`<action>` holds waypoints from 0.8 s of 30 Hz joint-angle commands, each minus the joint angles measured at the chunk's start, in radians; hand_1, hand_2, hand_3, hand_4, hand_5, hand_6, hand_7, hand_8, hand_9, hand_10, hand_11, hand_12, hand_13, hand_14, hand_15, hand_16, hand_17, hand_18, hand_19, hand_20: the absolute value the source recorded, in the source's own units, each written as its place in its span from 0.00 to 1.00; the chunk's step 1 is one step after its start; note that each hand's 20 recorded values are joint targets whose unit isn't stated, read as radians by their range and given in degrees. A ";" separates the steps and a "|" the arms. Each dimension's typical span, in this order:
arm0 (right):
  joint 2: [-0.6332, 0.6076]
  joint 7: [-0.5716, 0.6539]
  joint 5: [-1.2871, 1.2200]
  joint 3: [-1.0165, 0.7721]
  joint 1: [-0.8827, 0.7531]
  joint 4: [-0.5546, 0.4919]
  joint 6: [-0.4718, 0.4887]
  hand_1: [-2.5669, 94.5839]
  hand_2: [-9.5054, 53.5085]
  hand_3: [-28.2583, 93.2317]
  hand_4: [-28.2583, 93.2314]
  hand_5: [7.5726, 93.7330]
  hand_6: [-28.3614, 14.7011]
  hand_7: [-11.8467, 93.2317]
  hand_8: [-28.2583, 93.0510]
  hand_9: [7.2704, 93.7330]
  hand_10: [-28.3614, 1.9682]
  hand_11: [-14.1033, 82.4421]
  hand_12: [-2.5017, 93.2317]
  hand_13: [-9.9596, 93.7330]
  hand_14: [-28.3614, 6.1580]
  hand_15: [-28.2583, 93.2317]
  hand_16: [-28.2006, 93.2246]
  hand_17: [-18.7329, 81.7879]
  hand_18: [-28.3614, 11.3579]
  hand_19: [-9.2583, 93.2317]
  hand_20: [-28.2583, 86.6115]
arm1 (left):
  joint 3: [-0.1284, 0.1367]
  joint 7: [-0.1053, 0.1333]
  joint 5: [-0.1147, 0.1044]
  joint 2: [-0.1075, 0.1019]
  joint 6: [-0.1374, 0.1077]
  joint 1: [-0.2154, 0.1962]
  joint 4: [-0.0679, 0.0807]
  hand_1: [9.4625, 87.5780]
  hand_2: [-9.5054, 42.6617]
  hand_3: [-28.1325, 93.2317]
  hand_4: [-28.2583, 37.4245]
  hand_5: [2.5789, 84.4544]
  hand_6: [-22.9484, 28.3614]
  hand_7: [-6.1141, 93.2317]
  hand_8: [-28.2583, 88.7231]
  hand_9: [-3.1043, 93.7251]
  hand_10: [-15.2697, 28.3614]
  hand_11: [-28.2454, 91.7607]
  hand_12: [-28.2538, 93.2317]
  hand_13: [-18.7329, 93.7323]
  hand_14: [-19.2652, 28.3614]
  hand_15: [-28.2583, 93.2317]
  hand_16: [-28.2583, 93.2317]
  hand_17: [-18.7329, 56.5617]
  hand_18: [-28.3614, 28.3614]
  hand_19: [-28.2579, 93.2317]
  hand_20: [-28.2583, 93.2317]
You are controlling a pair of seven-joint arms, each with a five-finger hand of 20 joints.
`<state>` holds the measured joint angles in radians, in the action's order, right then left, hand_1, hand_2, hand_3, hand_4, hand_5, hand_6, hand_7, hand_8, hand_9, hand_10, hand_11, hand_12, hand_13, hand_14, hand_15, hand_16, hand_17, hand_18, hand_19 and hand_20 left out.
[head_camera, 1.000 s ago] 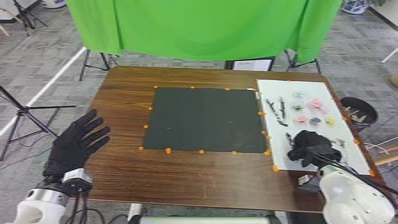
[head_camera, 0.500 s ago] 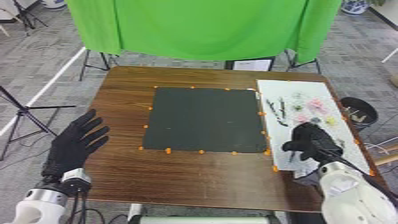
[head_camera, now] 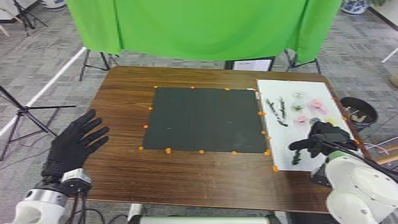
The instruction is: Arrange flowers
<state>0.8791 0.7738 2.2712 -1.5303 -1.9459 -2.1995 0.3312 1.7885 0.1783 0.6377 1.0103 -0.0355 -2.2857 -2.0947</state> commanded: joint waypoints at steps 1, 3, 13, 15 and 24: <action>0.008 0.022 -0.021 0.025 -0.001 -0.007 0.075 0.29 0.00 0.59 0.00 0.84 0.64 0.43 0.15 0.82 0.61 0.86 0.72 0.79 0.48 0.96 0.60 0.51 0.11 0.94 0.61 | 0.002 -0.008 -0.004 -0.004 0.008 -0.008 -0.001 0.20 0.07 0.80 0.00 0.31 0.53 0.26 0.15 0.28 0.61 0.40 0.38 0.33 0.75 0.51 0.23 0.13 0.86 0.56 0.32; 0.009 0.036 -0.018 0.038 0.005 -0.011 0.110 0.26 0.00 0.63 0.00 0.84 0.64 0.43 0.15 0.82 0.61 0.86 0.72 0.79 0.48 0.96 0.60 0.51 0.11 0.94 0.61 | 0.001 -0.007 -0.005 -0.004 0.009 -0.009 0.000 0.20 0.07 0.80 0.00 0.31 0.53 0.26 0.15 0.28 0.61 0.40 0.37 0.33 0.75 0.51 0.23 0.13 0.86 0.56 0.32; -0.015 0.112 0.023 0.151 0.028 0.034 0.063 0.24 0.00 0.77 0.00 0.84 0.64 0.43 0.15 0.82 0.62 0.85 0.72 0.80 0.49 0.95 0.60 0.52 0.11 0.94 0.60 | -0.001 -0.009 -0.005 -0.004 0.008 -0.006 0.001 0.20 0.08 0.80 0.00 0.31 0.53 0.26 0.15 0.28 0.61 0.40 0.37 0.33 0.74 0.51 0.23 0.13 0.86 0.56 0.32; -0.014 0.085 0.021 0.148 0.027 0.049 0.047 0.25 0.00 0.81 0.00 0.84 0.65 0.43 0.15 0.83 0.63 0.85 0.72 0.80 0.50 0.95 0.60 0.52 0.11 0.94 0.60 | 0.000 -0.012 -0.006 -0.004 0.007 -0.006 0.000 0.20 0.08 0.80 0.00 0.31 0.53 0.26 0.15 0.28 0.61 0.40 0.37 0.33 0.74 0.51 0.23 0.13 0.86 0.56 0.32; -0.020 0.102 0.080 0.208 0.058 0.129 -0.017 0.43 0.00 0.78 0.00 0.85 0.69 0.46 0.25 0.85 0.67 0.86 0.72 0.82 0.54 0.95 0.61 0.56 0.17 0.95 0.60 | -0.005 -0.016 -0.006 0.000 0.010 -0.003 0.001 0.20 0.08 0.80 0.00 0.31 0.53 0.26 0.15 0.28 0.61 0.40 0.37 0.33 0.75 0.51 0.23 0.13 0.86 0.56 0.32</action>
<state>0.8652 0.8630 2.3214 -1.3575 -1.8953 -2.1371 0.3039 1.7867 0.1747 0.6371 1.0049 -0.0349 -2.2841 -2.0939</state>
